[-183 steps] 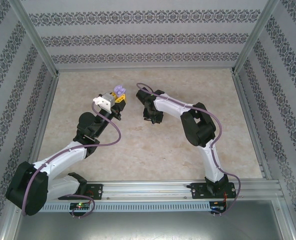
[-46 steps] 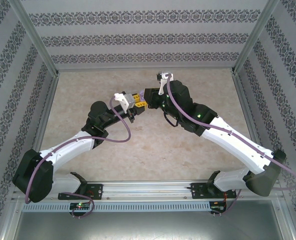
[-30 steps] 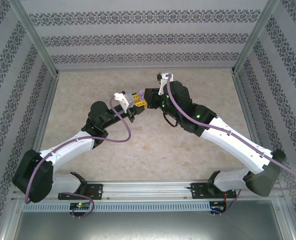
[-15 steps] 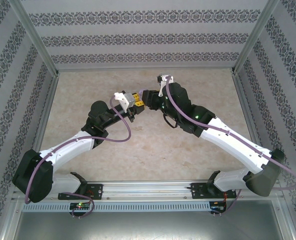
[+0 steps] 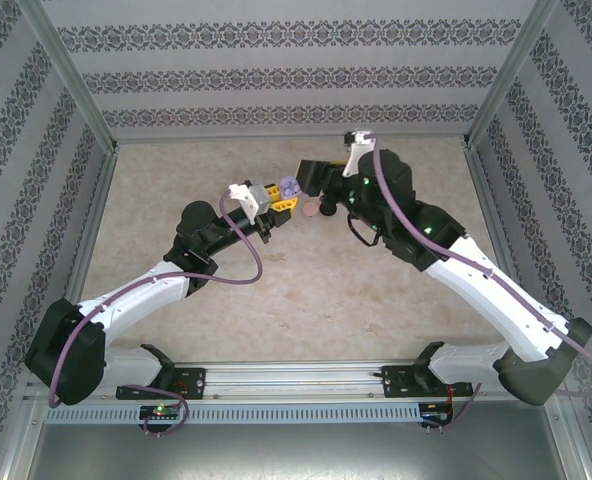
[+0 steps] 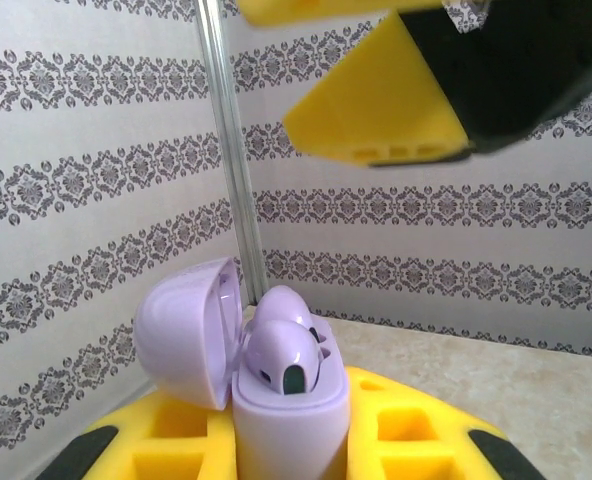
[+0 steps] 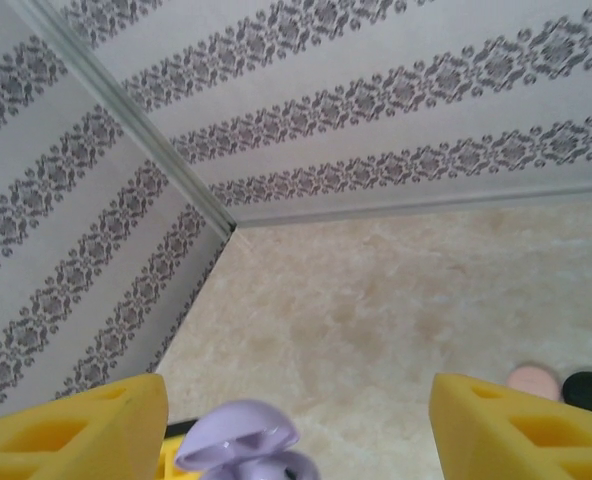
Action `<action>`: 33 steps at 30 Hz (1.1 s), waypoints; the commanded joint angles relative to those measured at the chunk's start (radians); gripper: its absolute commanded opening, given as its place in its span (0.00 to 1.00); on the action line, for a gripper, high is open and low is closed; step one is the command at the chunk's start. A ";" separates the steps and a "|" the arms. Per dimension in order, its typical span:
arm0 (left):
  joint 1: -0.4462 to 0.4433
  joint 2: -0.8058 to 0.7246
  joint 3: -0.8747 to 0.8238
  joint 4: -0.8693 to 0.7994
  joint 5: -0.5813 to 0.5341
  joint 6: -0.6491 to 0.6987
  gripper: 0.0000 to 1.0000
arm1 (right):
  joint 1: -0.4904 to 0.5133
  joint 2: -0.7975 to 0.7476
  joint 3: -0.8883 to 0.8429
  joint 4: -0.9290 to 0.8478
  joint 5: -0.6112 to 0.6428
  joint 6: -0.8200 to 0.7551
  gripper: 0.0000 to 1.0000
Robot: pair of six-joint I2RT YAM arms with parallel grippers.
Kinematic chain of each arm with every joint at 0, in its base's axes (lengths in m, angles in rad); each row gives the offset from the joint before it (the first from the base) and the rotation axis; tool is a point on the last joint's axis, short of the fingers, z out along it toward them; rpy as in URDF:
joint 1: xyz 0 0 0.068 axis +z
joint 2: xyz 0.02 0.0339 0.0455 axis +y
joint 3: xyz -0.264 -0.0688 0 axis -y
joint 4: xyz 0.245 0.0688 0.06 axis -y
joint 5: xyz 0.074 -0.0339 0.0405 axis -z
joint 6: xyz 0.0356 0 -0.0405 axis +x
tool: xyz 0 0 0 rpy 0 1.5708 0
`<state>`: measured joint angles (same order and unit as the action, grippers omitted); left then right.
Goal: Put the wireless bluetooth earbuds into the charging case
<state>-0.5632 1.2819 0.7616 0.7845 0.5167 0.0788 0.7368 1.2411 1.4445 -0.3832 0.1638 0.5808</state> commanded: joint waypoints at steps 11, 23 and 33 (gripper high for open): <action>-0.032 0.001 -0.002 -0.086 0.090 0.018 0.00 | -0.132 0.226 0.193 -0.216 -0.317 0.003 0.31; -0.049 0.015 0.019 -0.119 0.059 0.029 0.00 | -0.123 0.289 0.205 -0.278 -0.411 -0.017 0.23; -0.050 0.042 0.028 -0.056 -0.035 -0.015 0.00 | -0.120 0.111 0.027 -0.299 -0.425 0.005 0.20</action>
<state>-0.6033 1.3151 0.7616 0.6613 0.5388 0.0834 0.6178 1.4010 1.5108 -0.6579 -0.2306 0.5766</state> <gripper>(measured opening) 0.207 0.198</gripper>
